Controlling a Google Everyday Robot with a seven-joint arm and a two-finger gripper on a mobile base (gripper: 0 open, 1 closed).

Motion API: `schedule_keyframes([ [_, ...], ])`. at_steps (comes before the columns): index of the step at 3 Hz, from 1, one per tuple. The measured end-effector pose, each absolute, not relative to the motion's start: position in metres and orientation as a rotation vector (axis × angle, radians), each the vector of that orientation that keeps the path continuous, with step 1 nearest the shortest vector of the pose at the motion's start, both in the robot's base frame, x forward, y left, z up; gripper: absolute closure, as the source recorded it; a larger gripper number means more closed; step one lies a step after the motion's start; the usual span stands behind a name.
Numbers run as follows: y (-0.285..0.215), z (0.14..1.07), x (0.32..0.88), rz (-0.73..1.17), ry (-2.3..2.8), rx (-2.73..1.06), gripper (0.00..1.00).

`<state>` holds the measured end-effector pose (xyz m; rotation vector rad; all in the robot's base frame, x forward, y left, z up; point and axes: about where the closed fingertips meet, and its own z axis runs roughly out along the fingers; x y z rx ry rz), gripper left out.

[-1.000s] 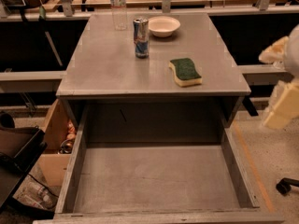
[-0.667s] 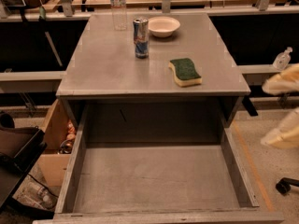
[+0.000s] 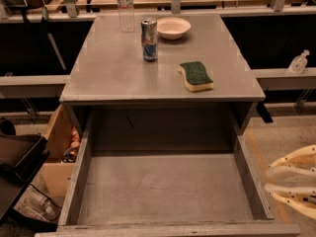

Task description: Close top drawer

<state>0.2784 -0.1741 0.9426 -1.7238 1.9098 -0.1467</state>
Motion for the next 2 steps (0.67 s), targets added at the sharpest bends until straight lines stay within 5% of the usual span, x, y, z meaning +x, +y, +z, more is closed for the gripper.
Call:
schedule_keyframes([
  [1, -0.168, 0.9524, 0.278, -0.175, 1.888, -1.735, 0.44],
  [2, -0.1671, 0.9538, 0.278, -0.179, 1.885, -1.735, 0.37],
])
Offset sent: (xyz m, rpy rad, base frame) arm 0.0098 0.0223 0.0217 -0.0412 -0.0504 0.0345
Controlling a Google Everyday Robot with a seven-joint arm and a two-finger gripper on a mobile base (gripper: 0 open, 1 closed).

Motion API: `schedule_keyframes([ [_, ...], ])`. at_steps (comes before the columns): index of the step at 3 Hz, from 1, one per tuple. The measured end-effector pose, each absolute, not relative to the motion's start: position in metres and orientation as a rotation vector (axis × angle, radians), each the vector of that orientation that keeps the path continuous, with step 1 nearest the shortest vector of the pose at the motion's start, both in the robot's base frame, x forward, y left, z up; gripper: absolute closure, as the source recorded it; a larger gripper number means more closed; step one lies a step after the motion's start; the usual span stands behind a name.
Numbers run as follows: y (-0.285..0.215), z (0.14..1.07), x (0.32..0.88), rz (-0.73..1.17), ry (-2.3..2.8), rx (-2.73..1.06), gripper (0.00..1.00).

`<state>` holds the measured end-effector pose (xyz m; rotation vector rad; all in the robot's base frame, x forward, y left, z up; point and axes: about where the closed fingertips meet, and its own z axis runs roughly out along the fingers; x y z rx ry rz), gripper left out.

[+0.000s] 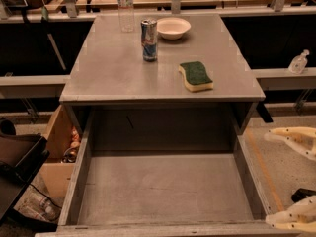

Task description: Close top drawer

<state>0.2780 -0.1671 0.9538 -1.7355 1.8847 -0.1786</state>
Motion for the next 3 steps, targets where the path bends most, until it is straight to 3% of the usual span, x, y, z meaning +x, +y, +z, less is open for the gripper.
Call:
schedule_keyframes([
  [1, -0.167, 0.954, 0.278, -0.179, 1.885, -1.736, 0.37],
  [3, -0.199, 0.87, 0.252, -0.293, 1.962, -1.944, 0.0],
])
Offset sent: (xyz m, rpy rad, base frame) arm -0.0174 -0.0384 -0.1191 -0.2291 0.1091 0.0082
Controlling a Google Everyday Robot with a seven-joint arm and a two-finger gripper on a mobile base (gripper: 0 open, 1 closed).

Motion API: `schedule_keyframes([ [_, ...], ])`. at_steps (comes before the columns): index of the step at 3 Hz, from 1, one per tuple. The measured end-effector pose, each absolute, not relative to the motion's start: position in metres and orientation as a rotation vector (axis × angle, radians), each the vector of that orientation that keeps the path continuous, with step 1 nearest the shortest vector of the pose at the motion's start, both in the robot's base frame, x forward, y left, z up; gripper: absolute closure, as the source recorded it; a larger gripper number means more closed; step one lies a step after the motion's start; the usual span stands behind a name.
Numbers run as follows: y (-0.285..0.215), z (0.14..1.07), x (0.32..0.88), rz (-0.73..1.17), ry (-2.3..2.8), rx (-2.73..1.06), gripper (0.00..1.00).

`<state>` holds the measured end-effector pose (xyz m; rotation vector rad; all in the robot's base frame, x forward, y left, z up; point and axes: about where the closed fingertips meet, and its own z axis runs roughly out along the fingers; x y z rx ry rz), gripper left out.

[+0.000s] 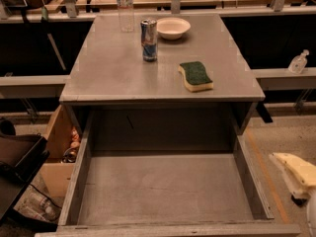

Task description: Close top drawer

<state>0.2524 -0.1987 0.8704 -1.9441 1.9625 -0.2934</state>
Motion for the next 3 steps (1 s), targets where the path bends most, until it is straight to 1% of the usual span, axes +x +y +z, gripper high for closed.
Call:
schedule_keyframes([
  [1, -0.224, 0.82, 0.224, -0.316, 2.033, -2.058, 0.15],
  [2, -0.243, 0.768, 0.199, -0.282, 2.108, -2.117, 0.38],
  [3, -0.25, 0.728, 0.184, -0.229, 2.153, -2.143, 0.61],
])
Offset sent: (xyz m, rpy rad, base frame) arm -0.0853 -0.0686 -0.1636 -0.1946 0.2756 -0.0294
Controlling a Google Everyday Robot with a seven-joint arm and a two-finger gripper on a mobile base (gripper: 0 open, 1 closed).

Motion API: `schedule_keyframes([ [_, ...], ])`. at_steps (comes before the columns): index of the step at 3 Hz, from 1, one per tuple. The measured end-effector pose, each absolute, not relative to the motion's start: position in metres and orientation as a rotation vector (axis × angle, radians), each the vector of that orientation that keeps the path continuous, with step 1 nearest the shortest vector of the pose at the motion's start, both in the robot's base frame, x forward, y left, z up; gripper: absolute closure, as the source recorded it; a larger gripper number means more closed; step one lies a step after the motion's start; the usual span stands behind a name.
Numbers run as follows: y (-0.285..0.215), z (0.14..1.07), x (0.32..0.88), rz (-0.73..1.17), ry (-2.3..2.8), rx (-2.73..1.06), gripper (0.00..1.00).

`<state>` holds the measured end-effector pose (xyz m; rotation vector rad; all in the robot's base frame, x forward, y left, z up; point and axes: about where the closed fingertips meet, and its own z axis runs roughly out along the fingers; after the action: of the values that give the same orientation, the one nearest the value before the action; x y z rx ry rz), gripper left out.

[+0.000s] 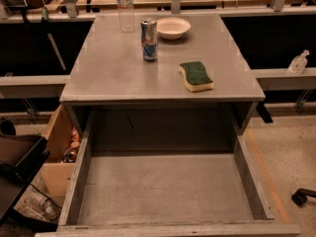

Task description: Close top drawer

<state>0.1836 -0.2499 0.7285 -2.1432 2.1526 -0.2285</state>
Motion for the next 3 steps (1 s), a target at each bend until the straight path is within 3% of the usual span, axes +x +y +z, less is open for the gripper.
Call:
schedule_keyframes([
  [1, -0.253, 0.698, 0.185, -0.183, 2.159, -2.158, 0.85],
  [2, -0.248, 0.677, 0.213, -0.17, 2.116, -2.214, 1.0],
  [3, -0.245, 0.662, 0.252, -0.148, 2.084, -2.23, 1.0],
])
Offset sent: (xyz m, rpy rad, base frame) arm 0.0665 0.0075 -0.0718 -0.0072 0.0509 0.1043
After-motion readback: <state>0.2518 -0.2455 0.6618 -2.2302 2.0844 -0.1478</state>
